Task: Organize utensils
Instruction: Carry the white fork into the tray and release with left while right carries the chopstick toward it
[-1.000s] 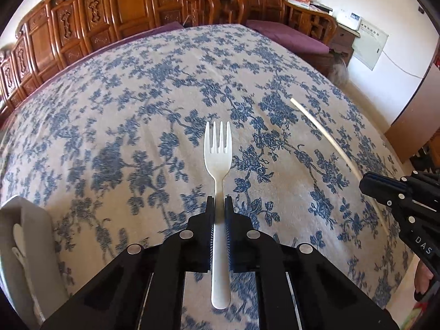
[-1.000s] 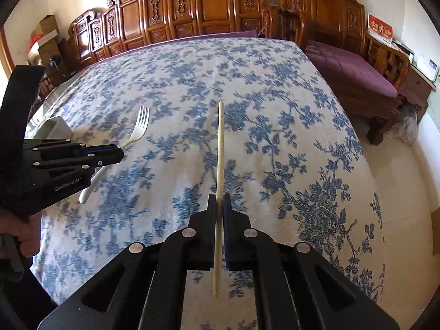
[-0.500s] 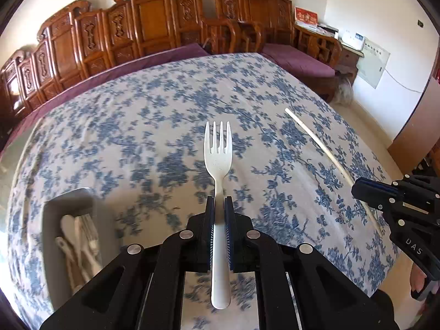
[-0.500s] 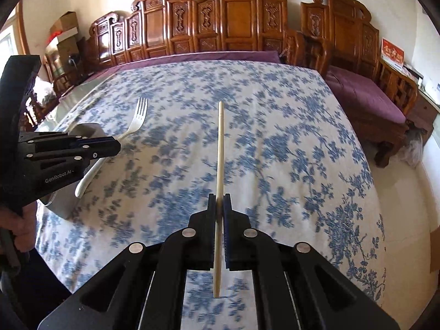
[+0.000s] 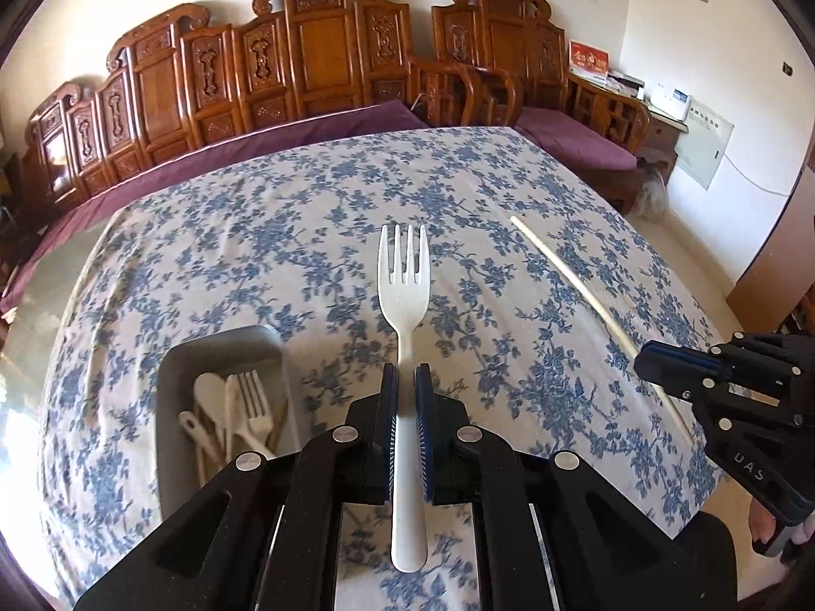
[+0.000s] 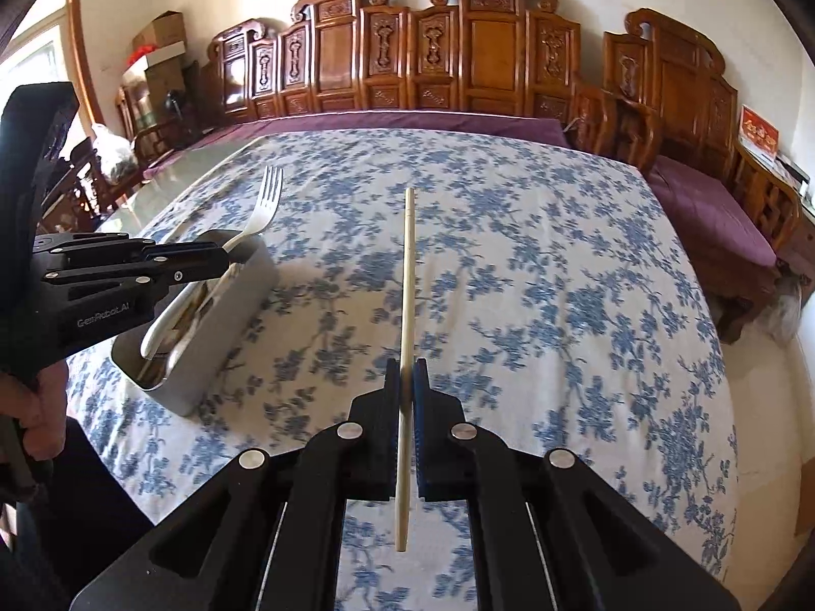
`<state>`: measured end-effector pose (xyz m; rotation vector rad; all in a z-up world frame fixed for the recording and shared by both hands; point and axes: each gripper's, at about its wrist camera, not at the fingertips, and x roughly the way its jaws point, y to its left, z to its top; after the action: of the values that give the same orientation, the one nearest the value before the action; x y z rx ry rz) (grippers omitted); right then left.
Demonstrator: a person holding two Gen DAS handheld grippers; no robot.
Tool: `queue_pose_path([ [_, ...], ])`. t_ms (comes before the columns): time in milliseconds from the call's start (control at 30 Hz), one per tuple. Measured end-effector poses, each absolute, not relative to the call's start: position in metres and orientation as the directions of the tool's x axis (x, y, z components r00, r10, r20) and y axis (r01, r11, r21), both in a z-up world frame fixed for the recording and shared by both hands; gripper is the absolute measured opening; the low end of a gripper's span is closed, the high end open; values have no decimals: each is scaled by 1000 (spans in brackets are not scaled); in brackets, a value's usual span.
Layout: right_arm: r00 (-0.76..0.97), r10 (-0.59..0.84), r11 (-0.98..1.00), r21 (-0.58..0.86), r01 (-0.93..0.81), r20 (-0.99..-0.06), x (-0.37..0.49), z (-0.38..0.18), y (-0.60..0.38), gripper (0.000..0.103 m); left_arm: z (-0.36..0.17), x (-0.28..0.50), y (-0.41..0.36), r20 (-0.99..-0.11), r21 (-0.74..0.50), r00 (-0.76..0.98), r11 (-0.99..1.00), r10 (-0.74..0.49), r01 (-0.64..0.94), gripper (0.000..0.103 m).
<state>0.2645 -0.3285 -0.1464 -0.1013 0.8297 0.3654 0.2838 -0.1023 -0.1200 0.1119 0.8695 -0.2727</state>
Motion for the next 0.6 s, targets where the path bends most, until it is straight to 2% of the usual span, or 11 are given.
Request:
queue_pose_path([
  [233,597,311,918,72,-389,-740,260,-151,-302,6,-121,274,-75,-767,-19,613,963,-187,269,6],
  [600,561,355,892,92,-442,-748,254,-161,-267,6,-152,275,-20,-801,-41,580,981,-147,191,6],
])
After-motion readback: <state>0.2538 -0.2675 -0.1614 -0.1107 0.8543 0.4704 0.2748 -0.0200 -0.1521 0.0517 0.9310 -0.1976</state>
